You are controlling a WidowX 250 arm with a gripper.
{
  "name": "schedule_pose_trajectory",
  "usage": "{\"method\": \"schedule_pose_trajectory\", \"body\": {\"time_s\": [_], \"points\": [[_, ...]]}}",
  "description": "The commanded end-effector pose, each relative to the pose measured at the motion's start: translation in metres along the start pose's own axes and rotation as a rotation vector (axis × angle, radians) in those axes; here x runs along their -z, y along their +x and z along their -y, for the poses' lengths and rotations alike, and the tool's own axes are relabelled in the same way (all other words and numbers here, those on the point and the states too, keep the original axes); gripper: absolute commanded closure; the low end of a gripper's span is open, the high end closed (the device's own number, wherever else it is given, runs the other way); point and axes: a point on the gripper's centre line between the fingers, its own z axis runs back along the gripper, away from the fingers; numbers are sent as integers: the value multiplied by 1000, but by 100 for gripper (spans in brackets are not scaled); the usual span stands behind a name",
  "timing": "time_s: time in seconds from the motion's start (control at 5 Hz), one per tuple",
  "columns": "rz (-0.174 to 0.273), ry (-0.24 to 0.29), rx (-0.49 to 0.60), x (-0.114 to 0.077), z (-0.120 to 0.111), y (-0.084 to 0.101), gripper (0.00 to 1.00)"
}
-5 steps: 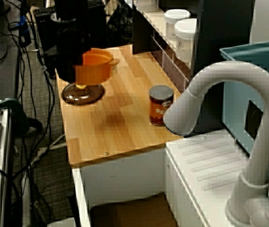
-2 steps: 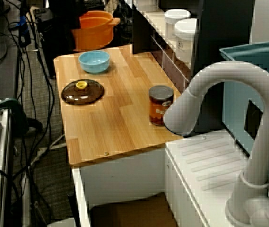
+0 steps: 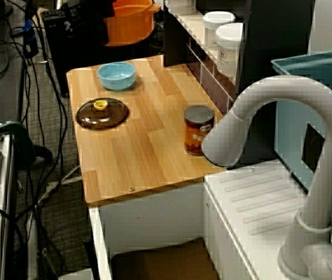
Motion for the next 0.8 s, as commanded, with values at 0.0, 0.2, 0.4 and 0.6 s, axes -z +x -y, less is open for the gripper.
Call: {"method": "schedule_pose_trajectory", "body": {"time_s": [0.0,0.2,0.4,0.6], "points": [[45,16,-14,-24,-25,-2,100],[42,16,-34,-12,-32,-6,100],[10,31,-45,14,-35,-6,100],[-16,52,-63,37,-37,-4,100]]}}
